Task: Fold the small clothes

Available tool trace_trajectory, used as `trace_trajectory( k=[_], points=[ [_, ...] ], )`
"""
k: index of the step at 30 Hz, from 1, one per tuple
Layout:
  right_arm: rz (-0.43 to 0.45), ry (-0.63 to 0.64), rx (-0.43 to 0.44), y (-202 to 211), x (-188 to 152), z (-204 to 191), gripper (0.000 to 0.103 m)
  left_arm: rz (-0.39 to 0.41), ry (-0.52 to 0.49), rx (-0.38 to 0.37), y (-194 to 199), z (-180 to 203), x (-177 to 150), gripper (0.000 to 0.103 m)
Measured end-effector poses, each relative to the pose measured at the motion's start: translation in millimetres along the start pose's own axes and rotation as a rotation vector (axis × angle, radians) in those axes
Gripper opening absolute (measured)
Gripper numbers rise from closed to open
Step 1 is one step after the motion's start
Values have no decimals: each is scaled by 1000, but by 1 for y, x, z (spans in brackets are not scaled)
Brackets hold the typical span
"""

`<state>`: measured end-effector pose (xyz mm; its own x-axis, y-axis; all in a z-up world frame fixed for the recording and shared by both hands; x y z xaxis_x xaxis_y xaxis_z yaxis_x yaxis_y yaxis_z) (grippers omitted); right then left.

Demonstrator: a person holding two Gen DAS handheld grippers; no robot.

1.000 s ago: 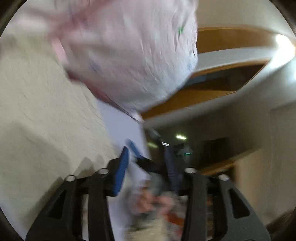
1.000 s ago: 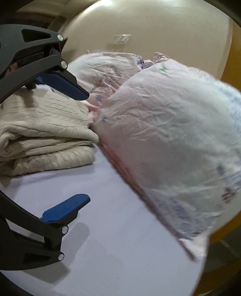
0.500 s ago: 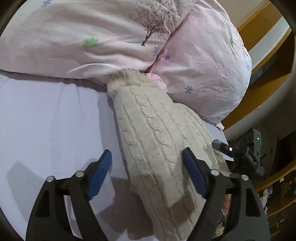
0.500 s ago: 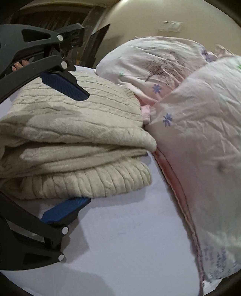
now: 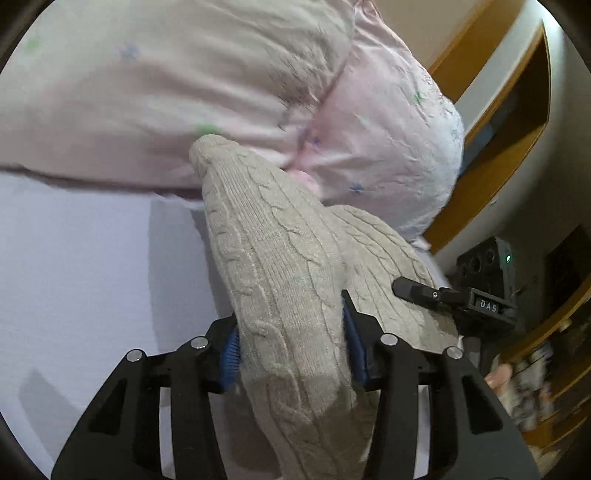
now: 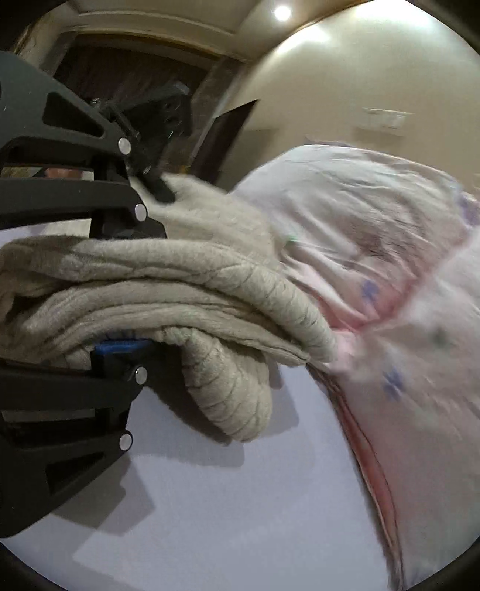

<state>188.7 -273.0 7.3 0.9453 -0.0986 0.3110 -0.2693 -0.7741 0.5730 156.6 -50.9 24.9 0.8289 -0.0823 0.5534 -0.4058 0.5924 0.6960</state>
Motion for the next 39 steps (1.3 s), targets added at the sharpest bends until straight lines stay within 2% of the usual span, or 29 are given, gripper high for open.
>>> trace_trajectory(
  k=[1, 2, 3, 4, 5, 7, 8, 10, 11, 12, 13, 15, 19, 20, 23, 26, 30, 32, 39],
  points=[
    [-11, 1, -41, -7, -1, 1, 43, -9, -9, 57, 2, -9, -3, 55],
    [-11, -4, -161, -13, -1, 10, 47, -18, -9, 97, 0, -15, -4, 56],
    [4, -9, -229, -10, -1, 15, 61, -20, -18, 145, 2, -20, -8, 58],
    [60, -15, -296, 1, 0, 18, 66, 0, -30, 165, 7, -20, -9, 62],
    [118, -15, -321, 14, 0, 16, 66, 47, -61, 211, 19, -17, -11, 64],
    [244, -1, -334, 47, -2, 4, 68, 96, -110, 292, 37, -11, -17, 80],
    [263, 11, -314, 53, -5, -1, 69, 111, -126, 314, 44, -8, -21, 84],
    [263, 52, -287, 64, -16, -15, 72, 135, -150, 384, 60, 0, -39, 101],
    [273, 87, -305, 67, -24, -22, 78, 135, -150, 421, 64, 2, -46, 102],
    [281, 119, -327, 70, -31, -27, 97, 129, -148, 470, 68, 3, -57, 102],
    [293, 161, -367, 73, -42, -32, 101, 106, -138, 518, 71, 2, -70, 102],
    [295, 221, -422, 79, -64, -38, 101, 50, -103, 570, 70, -1, -92, 102],
    [189, 258, -557, 62, -108, -40, 101, -71, -23, 494, 51, -3, -121, 102],
    [143, 242, -611, 53, -117, -35, 101, -91, -20, 501, 45, -3, -124, 102],
    [62, 228, -683, 28, -128, -23, 101, -121, -33, 562, 31, -1, -124, 102],
    [5, 168, -690, 8, -129, -10, 101, -139, -30, 577, 21, -1, -122, 102],
    [-9, 178, -766, -6, -133, -7, 101, -178, 9, 588, 11, -7, -129, 102],
    [-21, 216, -814, -13, -136, -5, 101, -168, 13, 592, 13, -7, -129, 102],
    [1, 215, -815, -14, -138, -5, 101, -183, 22, 591, 11, -8, -127, 102]
  ],
)
Point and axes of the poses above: each gripper's, at about its wrist camera, not at the fingertips, and y roughly against the way its jaws point, z to its right, x to its top, the point moved 8 cm from there along -y, roughly the way its jaws point, and after that the axes turned 9 degrees about -z, right-handed, at the moved point
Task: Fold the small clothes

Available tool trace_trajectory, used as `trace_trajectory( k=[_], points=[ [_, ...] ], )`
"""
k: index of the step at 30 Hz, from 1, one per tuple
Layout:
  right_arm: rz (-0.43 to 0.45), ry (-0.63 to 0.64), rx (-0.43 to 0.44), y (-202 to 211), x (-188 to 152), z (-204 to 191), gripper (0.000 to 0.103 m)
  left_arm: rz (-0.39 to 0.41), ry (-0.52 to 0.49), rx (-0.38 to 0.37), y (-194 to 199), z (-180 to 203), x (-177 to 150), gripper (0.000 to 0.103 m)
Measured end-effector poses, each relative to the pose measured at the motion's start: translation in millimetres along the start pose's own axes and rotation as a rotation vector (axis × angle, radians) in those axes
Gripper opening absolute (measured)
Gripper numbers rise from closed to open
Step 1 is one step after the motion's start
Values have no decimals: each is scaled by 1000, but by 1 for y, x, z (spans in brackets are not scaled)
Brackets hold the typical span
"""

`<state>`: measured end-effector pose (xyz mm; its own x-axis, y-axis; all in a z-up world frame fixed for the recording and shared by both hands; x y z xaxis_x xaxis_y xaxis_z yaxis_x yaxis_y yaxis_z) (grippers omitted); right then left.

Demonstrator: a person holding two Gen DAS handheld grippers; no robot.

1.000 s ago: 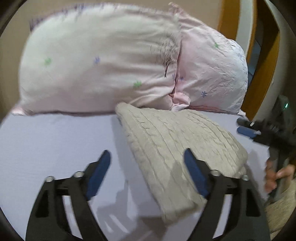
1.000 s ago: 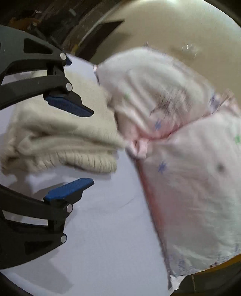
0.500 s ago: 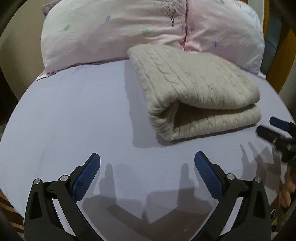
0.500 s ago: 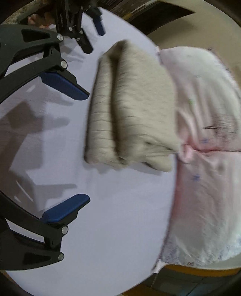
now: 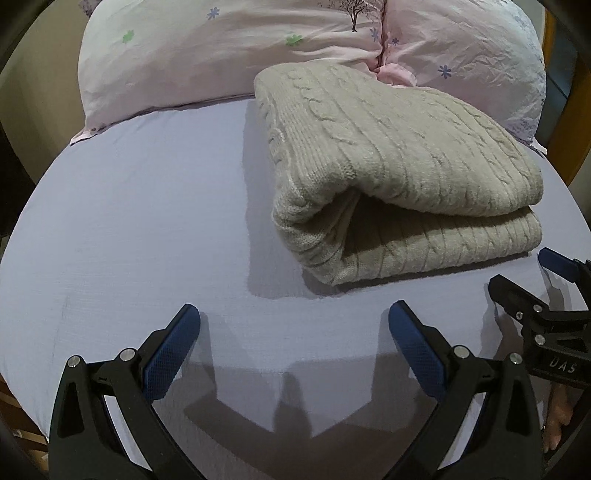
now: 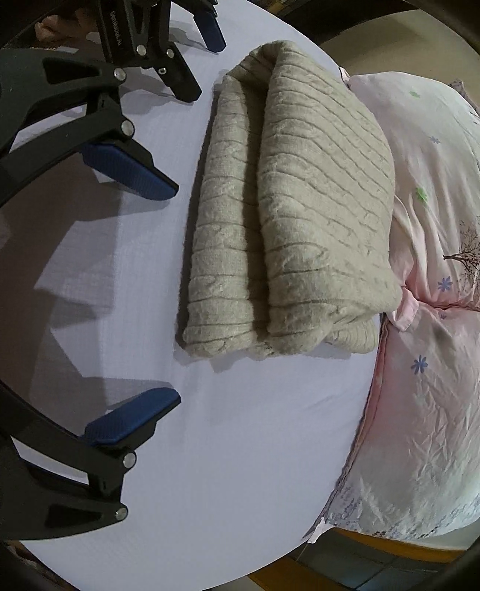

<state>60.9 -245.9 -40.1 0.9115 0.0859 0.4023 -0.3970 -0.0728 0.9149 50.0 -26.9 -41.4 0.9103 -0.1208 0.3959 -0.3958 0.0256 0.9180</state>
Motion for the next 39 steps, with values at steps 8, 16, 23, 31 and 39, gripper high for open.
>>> trace_trajectory(
  k=[8, 16, 23, 31, 39],
  points=[
    [24, -23, -13, 4, -8, -1, 101, 5, -7, -5, -2, 1, 4, 102],
    [25, -14, -8, 4, -8, -2, 101, 38, -1, 2, -2, 2, 6, 102],
    [25, -5, -2, 4, -8, -4, 101, 40, -1, 1, -2, 0, 6, 102],
    [25, -6, -2, 4, -8, -5, 101, 40, -1, 1, -2, 1, 6, 102],
    [25, -6, -2, 4, -8, -4, 101, 40, -1, 1, -1, 1, 6, 102]
  ],
)
Point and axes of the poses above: each gripper's, at about its wrist camera, not at the fingertips, and y roughly against the way its jaws point, z to its right, x to its top, the point moved 8 cm from there along -y, roughly the way its jaws point, and after that the axes turned 9 degrees about -z, right-handed, at the moved point
